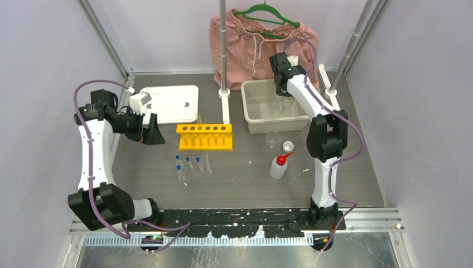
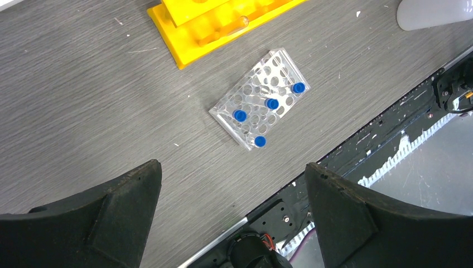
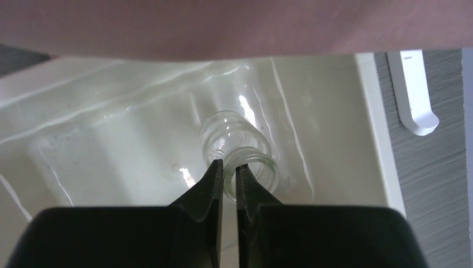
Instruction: Organize the chemistry lab equipment
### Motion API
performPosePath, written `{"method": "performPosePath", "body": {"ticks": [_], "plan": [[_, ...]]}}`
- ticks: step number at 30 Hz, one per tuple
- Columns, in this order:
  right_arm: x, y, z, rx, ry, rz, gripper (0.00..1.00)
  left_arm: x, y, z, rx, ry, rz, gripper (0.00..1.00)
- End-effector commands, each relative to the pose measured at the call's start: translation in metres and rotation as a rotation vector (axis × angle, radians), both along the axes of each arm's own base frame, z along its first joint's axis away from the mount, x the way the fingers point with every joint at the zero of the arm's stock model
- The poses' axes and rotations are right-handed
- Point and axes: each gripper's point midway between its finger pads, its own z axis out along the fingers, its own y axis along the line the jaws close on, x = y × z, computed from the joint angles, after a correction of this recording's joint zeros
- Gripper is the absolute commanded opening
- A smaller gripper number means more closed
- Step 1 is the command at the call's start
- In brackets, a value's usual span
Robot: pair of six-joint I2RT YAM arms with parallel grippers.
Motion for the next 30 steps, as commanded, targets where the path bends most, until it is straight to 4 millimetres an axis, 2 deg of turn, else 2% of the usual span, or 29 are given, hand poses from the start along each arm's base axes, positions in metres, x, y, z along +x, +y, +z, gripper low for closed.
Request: {"method": "performPosePath", "body": {"ticks": [1, 7, 10, 11, 14, 18, 22, 26, 28, 30], "plan": [[0.025, -0.012, 0.024, -0.018, -0.124, -0.046, 0.01, 0.002, 0.0, 0.012, 0.003, -0.045, -0.015, 1.0], [0.027, -0.018, 0.006, -0.042, -0.091, -0.057, 0.17, 0.003, 0.0, 0.007, -0.007, -0.031, -0.011, 1.0], [0.025, -0.021, 0.005, -0.051, -0.097, -0.067, 0.25, 0.002, 0.0, 0.005, -0.002, -0.03, -0.011, 1.0], [0.024, -0.022, 0.005, -0.051, -0.105, -0.071, 0.29, 0.002, 0.0, 0.005, -0.002, -0.031, -0.011, 1.0], [0.023, -0.022, 0.014, -0.037, -0.142, -0.073, 0.33, 0.001, 0.001, 0.005, 0.005, -0.033, -0.013, 1.0], [0.013, -0.017, 0.035, 0.019, -0.181, -0.068, 0.49, 0.0, 0.001, 0.005, 0.006, -0.032, -0.009, 1.0], [-0.011, -0.007, 0.063, 0.068, -0.226, -0.053, 0.53, 0.0, 0.001, 0.009, 0.005, -0.035, -0.004, 1.0], [-0.052, 0.018, 0.089, 0.085, -0.268, 0.019, 0.53, -0.003, 0.001, 0.01, 0.017, -0.039, 0.0, 1.0], [-0.074, 0.035, 0.093, 0.071, -0.264, 0.079, 0.53, -0.004, 0.002, 0.011, 0.026, -0.043, 0.002, 1.0], [-0.093, 0.049, 0.087, 0.095, -0.228, 0.127, 0.53, -0.006, 0.002, 0.012, 0.03, -0.047, 0.005, 1.0]]}}
